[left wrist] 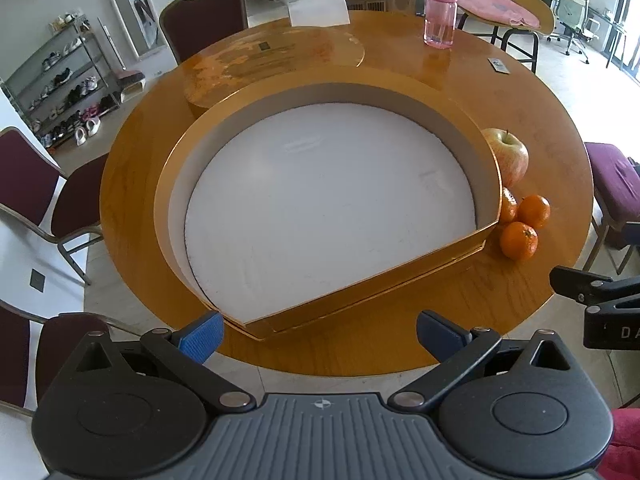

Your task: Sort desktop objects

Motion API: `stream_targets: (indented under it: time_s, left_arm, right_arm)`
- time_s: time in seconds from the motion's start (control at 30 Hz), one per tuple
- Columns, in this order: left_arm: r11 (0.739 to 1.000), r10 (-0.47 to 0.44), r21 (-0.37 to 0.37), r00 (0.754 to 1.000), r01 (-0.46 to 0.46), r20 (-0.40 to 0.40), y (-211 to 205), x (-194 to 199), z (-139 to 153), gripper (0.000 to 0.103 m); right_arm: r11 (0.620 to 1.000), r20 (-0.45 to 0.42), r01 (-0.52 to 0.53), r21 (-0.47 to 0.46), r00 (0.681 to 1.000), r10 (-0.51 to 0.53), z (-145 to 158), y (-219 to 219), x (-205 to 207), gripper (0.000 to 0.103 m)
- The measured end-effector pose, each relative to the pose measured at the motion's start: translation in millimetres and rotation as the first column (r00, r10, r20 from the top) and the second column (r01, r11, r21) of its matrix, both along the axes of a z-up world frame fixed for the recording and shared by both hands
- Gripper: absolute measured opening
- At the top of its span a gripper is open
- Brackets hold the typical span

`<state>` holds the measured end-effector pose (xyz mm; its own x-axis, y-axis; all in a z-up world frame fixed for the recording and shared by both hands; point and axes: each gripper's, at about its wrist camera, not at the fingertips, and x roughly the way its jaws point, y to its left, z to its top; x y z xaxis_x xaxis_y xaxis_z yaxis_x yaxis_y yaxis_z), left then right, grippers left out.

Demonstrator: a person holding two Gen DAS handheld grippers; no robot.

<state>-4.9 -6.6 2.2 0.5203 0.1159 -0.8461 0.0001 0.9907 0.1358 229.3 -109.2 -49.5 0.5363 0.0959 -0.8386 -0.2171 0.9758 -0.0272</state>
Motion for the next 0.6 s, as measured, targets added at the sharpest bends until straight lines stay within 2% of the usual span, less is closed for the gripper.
stream_targets:
  time_s: [0.1, 0.3, 0.4, 0.6]
  left_arm:
    - [1.000, 0.000, 0.030, 1.000, -0.001, 0.030, -8, -6, 3, 0.102]
    - [1.000, 0.019, -0.003, 1.000, -0.019, 0.002, -17, -6, 8, 0.102]
    - [1.000, 0.027, -0.003, 1.000, -0.027, 0.008, -24, -11, 8, 0.102]
    - [0.999, 0.037, 0.002, 0.999, -0.037, 0.009, -35, -12, 10, 0.102]
  right_arm:
    - [1.000, 0.009, -0.010, -0.004, 1.000, 0.010, 3, -1, 1, 0.103]
    - [0.999, 0.027, -0.029, -0.013, 0.999, 0.029, 8, -4, 3, 0.103]
    - [0.998, 0.044, -0.052, 0.018, 0.998, 0.051, 8, -26, -4, 0.103]
    - [0.997, 0.053, -0.069, 0.022, 0.996, 0.068, 10, -34, -7, 0.103]
